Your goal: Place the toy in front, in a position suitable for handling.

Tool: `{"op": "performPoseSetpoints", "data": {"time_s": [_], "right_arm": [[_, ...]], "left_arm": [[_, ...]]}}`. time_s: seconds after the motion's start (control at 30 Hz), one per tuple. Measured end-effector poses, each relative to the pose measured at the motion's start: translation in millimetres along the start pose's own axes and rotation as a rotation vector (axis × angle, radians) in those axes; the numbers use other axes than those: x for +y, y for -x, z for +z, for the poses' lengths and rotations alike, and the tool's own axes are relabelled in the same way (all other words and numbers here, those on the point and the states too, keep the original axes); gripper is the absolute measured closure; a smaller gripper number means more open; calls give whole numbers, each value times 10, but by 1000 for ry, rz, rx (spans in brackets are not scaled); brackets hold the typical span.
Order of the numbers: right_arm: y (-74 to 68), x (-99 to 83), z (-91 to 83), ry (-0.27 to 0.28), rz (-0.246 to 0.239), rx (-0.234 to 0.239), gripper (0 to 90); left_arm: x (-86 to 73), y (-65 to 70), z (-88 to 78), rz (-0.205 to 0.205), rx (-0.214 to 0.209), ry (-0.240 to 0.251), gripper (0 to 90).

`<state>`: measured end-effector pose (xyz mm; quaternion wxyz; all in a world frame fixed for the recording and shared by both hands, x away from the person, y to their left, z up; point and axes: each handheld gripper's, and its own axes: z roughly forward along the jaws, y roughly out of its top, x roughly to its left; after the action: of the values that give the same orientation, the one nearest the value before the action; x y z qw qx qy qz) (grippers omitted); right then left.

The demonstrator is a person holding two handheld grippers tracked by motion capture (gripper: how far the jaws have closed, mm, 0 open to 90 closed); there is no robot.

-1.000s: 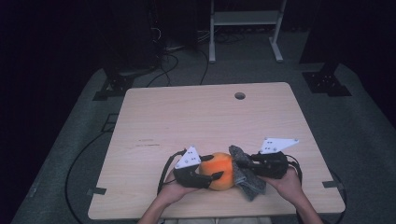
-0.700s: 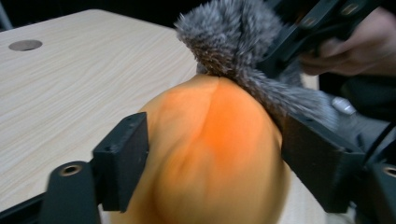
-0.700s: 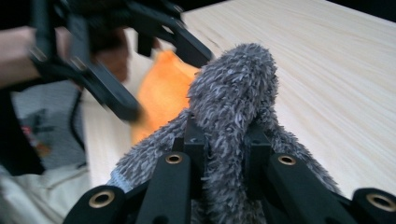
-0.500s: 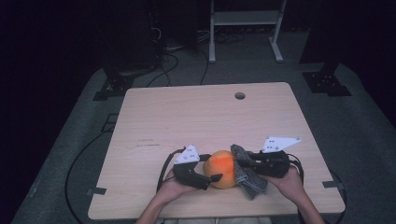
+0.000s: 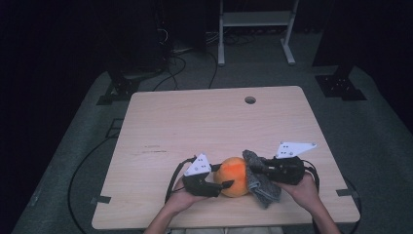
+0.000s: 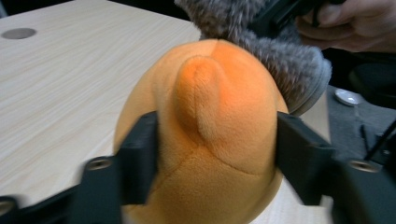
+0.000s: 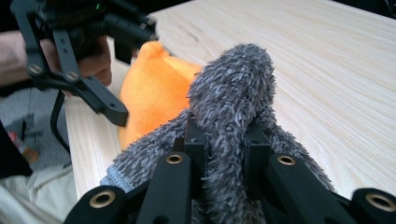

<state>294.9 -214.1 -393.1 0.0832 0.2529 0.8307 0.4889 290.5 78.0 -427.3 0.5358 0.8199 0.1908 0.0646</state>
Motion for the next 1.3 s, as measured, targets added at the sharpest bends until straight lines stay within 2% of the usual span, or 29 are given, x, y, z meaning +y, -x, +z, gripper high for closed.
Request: {"op": "performPoseSetpoints", "data": {"time_s": [0.03, 0.07, 0.1, 0.17, 0.2, 0.23, 0.27, 0.3, 0.33, 0.37, 0.43, 0.5, 0.53, 0.57, 0.6, 0.63, 0.67, 0.77, 0.83, 0.87, 0.9, 0.97, 1.0, 1.07, 1.13, 1.17, 1.23, 1.27, 1.3], "right_arm": [[-14, -1, 5, -7, -8, 2, 761], [-16, -3, 5, -10, -13, 4, 759], [-6, -8, 3, -9, -9, 11, 759], [20, -19, -1, -7, 0, 19, 760], [20, -19, -1, -7, 0, 19, 760], [-9, 1, 0, -4, -10, 24, 760], [-9, 1, 0, -4, -10, 24, 760], [-92, 45, 20, 6, -26, 34, 759], [-125, 65, 33, 17, -29, 52, 758], [-170, 92, 56, 25, -38, 71, 757], [-244, 143, 83, 34, -68, 56, 756], [-212, 153, 72, 55, -55, 63, 757], [-177, 136, 81, 55, -43, 54, 757], [-131, 108, 109, 38, -26, 48, 758], [-131, 108, 109, 38, -26, 48, 758], [-41, 13, 199, -9, -1, 32, 759], [-9, -23, 225, -14, 19, 32, 759], [2, -20, 192, -23, 9, 0, 758], [2, -30, 199, -15, 15, 1, 757], [2, -30, 199, -15, 15, 1, 757], [-21, -22, 212, -1, 22, 2, 755], [-73, 3, 219, 29, 31, 30, 756], [-130, 31, 233, 34, 14, 44, 755], [-244, 82, 279, 32, -37, 39, 755], [-241, 90, 283, 25, -47, 30, 756], [-208, 78, 274, 24, -33, 25, 756], [-98, 26, 247, 9, -1, 9, 755], [-44, -5, 239, 4, 23, 8, 755], [-6, -30, 237, -3, 44, 16, 755]], "left_arm": [[0, 0, 0, 0, 0, 0, 258], [0, -22, -1, -20, -28, 7, 194], [-6, -78, -4, -68, -98, 17, 148], [-10, -80, 15, -57, -56, 3, 144], [-10, -80, 15, -57, -56, 3, 160], [-23, -61, 52, -46, -17, -21, 202], [-23, -61, 52, -46, -17, -21, 251], [-19, -12, 37, 2, 33, -2, 311], [-3, 9, 23, 20, 52, 6, 345], [16, 22, 5, 17, 63, 23, 376], [46, 40, -48, 40, 91, 45, 400], [70, 38, -98, 38, 115, 62, 408], [70, 38, -98, 38, 115, 62, 407], [57, 18, -87, 34, 104, 24, 398], [57, 18, -87, 34, 104, 24, 380], [16, -16, -59, 2, 72, 18, 344], [16, -38, -58, -18, 49, 21, 313], [27, -101, -68, -51, 9, 20, 235], [-7, -89, -48, -22, 65, 11, 314], [-7, -89, -48, -22, 65, 11, 348], [-28, -99, -42, -46, 100, 24, 376], [-37, -123, -37, -86, 112, 36, 390], [-39, -130, -32, -97, 117, 40, 392], [-43, -133, -39, -98, 117, 38, 393], [-54, -138, -67, -98, 107, 36, 403], [-54, -138, -67, -98, 107, 36, 406], [-60, -124, -69, -89, 76, 27, 407], [-60, -124, -69, -89, 76, 27, 406], [-60, -116, -55, -91, 57, 24, 396]]}}
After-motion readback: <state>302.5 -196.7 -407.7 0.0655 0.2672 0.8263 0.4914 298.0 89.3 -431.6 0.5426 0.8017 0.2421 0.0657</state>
